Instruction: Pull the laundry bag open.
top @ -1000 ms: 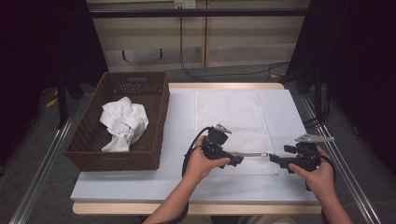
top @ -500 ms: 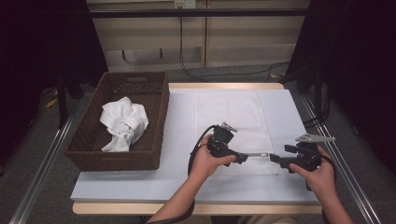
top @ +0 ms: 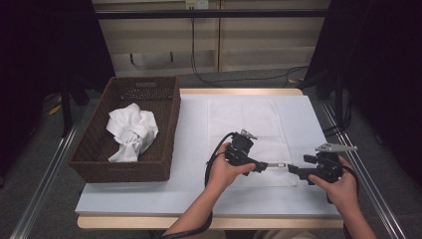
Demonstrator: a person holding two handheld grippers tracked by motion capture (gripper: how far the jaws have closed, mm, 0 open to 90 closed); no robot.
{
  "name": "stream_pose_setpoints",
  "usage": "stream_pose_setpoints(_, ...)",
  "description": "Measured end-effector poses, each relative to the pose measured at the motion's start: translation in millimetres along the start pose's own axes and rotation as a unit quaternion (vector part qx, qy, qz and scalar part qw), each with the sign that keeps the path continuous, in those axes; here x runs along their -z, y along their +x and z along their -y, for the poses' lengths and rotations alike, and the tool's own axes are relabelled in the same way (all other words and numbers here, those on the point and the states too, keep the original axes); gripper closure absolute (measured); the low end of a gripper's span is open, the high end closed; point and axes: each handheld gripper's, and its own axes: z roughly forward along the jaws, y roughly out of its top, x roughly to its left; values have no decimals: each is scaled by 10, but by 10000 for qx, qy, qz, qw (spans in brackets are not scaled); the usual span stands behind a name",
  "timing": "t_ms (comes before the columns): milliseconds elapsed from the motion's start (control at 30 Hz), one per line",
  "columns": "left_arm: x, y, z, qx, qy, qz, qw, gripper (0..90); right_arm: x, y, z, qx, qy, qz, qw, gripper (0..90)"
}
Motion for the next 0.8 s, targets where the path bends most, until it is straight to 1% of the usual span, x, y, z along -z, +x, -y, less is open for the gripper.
stream_pose_setpoints(33,-12,-4,-5,-13,-42,33,10000,190,3,1,-2,-2,-1,1,10000,168)
stream_pose_setpoints(100,-16,-16,-18,-5,-9,34,10000,207,6,-8,-4,21,-11,-27,10000,168)
stream_pose_setpoints(133,-19,-17,-24,-45,3,32,10000,215,7,-11,-3,-3,-14,-31,10000,168)
stream_pose_setpoints(167,-30,-23,-27,-45,-35,66,10000,219,7,-13,0,-21,-10,-22,10000,168)
stream_pose_setpoints(267,-53,-38,-42,-97,-26,123,9999,236,10,-21,3,-2,7,-13,10000,168)
stream_pose_setpoints(300,-58,-37,-47,-128,13,174,9998,245,10,-24,3,0,4,-9,10000,168)
stream_pose_setpoints(333,-72,-47,-50,-70,21,167,9998,255,10,-27,3,3,4,-26,10000,168)
stream_pose_setpoints(500,-111,-50,-74,-81,71,164,9998,258,17,-36,3,-3,-3,-43,10000,168)
stream_pose_setpoints(633,-143,-52,-93,-41,84,176,9998,268,29,-45,0,-22,-20,-35,10000,168)
stream_pose_setpoints(733,-177,-45,-104,-23,115,140,9998,266,30,-48,1,-28,-18,-27,10000,168)
stream_pose_setpoints(767,-193,-44,-104,47,60,199,9998,269,28,-47,3,-25,-12,-27,10000,168)
stream_pose_setpoints(800,-198,-42,-106,40,57,213,9997,274,24,-44,5,-16,4,-31,10000,169)
